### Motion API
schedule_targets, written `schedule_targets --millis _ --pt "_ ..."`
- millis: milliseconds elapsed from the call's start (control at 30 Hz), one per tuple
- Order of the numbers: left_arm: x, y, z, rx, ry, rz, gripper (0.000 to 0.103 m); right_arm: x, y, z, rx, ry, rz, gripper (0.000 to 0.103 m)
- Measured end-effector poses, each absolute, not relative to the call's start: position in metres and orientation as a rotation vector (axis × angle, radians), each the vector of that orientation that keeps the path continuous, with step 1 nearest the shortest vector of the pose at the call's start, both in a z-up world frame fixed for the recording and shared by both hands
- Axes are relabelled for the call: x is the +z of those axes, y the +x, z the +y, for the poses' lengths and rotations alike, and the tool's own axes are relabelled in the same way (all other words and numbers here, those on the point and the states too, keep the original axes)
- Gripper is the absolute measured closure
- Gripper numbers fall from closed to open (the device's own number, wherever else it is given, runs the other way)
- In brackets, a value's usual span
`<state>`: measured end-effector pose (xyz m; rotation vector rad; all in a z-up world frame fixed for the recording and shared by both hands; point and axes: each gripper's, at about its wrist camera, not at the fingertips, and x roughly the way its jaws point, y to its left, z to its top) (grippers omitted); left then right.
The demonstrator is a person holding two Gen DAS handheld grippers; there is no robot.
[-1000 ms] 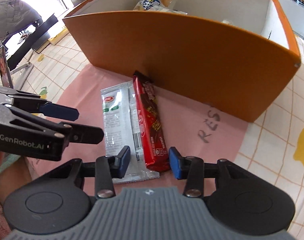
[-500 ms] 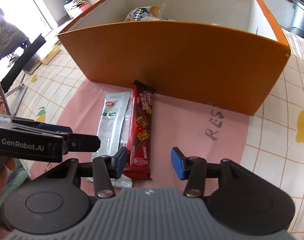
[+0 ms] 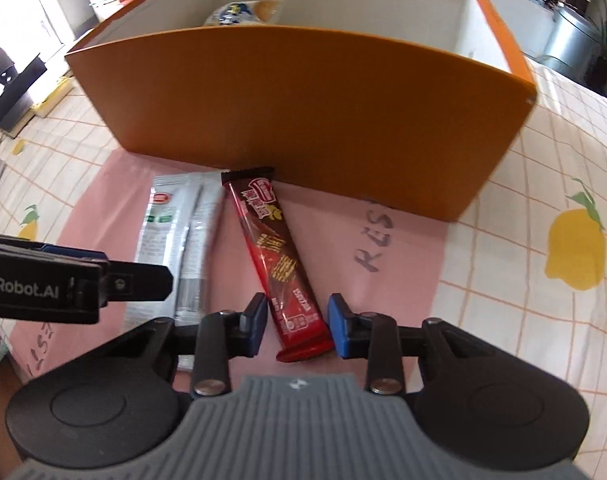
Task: Organize snacks
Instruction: 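Lower the left gripper onto the white packet while the right approaches the red chocolate bar, then grasp the white packet with the left gripper while the right grasps the chocolate bar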
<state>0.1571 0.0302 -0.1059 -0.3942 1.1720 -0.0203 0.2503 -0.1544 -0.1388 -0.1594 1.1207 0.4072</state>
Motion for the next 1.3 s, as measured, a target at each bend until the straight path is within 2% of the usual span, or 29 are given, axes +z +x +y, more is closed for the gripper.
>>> schedule_targets --millis 233,367,400,467,600,1033,1300 --pt "-0.110 0.169 0.001 0.016 -0.342 1.202 0.010 -0.138 0.252 -0.166 0.341 -0.174 1.141 0.070" --pt "-0.112 0.177 -0.010 0.061 -0.326 1.206 0.008 -0.139 0.250 -0.162 0.363 -0.199 1.139 0.064" --pt "-0.113 0.180 -0.015 0.070 -0.315 1.202 0.005 -0.139 0.248 -0.159 0.367 -0.211 1.138 0.064" --pt "-0.116 0.184 -0.024 0.084 -0.264 1.192 0.001 -0.138 0.246 -0.157 0.376 -0.225 1.135 0.063" --pt "-0.121 0.186 -0.040 0.101 -0.130 1.178 0.000 -0.138 0.244 -0.157 0.384 -0.220 1.140 0.062" --pt "-0.128 0.183 0.009 0.054 -0.027 1.268 0.000 -0.134 0.242 -0.152 0.447 -0.235 1.119 0.051" --pt "-0.135 0.173 0.022 0.046 -0.062 1.216 0.000 -0.136 0.251 -0.151 0.447 -0.222 1.089 0.049"
